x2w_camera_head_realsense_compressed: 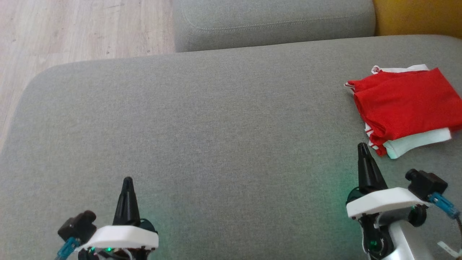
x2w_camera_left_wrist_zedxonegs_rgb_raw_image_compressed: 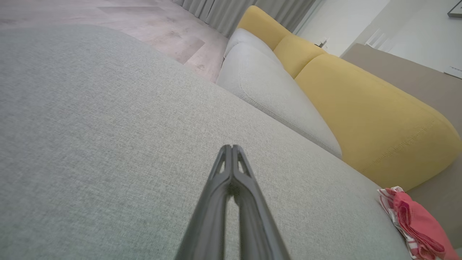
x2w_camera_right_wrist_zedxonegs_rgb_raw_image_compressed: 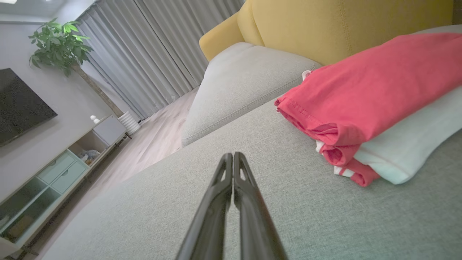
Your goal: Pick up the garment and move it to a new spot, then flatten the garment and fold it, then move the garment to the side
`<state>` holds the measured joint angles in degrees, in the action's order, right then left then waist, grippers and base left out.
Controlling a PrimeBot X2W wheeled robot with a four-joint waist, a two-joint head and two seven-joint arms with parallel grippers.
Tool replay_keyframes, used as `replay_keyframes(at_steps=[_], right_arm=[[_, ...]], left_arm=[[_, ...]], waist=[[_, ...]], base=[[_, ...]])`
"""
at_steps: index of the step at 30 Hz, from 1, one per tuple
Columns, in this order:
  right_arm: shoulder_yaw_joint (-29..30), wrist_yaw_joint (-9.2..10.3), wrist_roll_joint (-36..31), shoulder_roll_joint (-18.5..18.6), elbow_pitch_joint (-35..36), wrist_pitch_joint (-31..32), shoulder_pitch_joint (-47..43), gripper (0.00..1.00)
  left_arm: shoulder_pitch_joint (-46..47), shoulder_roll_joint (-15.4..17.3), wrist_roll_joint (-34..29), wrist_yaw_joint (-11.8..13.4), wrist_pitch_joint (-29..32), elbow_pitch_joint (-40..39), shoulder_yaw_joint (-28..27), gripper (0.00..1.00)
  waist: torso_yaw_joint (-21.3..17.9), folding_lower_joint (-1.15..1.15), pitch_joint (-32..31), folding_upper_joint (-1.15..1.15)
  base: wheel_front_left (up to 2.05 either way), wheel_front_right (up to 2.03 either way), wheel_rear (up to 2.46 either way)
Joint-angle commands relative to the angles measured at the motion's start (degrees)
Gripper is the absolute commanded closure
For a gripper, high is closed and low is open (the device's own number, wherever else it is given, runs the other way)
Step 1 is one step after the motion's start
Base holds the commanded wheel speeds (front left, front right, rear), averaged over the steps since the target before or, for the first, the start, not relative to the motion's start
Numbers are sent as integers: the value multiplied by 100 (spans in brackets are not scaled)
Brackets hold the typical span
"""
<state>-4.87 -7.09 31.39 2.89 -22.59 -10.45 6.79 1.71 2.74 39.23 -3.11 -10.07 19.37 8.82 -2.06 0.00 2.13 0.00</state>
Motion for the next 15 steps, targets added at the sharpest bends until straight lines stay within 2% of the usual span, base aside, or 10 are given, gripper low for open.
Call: replay_keyframes(at_steps=[1, 15], right_arm=[[31, -10, 166, 72, 234, 48, 220, 100], [158, -14, 1071, 87, 328, 262, 175, 100]], left_arm=[[252, 21, 131, -42, 37, -214, -155, 100], [280, 27, 902, -100, 269, -261, -350, 100]], waist=[[3, 0, -2, 0], [33, 0, -31, 0]], base=[[0, 0, 0], [0, 0, 0]])
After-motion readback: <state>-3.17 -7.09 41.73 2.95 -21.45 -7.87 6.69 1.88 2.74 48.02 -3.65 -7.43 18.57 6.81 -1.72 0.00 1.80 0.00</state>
